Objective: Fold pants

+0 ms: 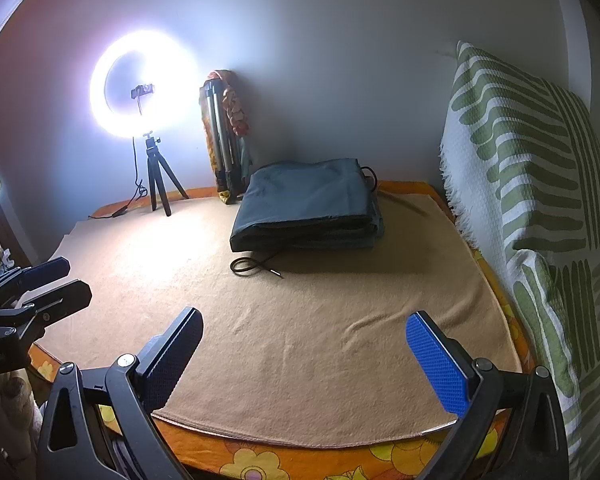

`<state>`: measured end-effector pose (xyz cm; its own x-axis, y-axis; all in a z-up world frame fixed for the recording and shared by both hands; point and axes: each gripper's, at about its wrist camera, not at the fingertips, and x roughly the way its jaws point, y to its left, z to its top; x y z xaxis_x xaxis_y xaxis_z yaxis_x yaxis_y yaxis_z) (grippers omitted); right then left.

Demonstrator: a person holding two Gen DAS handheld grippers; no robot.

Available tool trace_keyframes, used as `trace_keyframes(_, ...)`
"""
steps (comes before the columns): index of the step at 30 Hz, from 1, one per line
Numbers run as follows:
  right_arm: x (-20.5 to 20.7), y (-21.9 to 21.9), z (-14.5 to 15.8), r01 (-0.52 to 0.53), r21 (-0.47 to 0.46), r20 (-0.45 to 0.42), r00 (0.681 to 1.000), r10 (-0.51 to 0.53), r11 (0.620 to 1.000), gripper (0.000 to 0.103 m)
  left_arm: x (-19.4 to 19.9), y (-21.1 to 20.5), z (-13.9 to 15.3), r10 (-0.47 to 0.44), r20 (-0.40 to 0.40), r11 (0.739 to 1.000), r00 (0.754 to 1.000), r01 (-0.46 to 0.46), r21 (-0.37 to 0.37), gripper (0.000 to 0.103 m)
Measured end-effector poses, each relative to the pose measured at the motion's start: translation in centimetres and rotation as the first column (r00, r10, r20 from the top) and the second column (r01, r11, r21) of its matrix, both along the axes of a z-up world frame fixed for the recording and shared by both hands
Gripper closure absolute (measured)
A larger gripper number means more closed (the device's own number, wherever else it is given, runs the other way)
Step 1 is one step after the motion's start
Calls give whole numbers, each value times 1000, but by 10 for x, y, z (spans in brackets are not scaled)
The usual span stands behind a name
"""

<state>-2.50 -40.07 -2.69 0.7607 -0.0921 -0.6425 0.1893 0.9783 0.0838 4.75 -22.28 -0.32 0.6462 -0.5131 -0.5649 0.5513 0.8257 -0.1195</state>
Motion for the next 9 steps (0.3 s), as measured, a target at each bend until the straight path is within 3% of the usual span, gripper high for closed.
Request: trace_keyframes(9, 0, 1, -3, -9, 3, -7, 1000, 9, 1000, 0, 0, 3, 3, 19, 28, 1000, 999, -19, -4, 19)
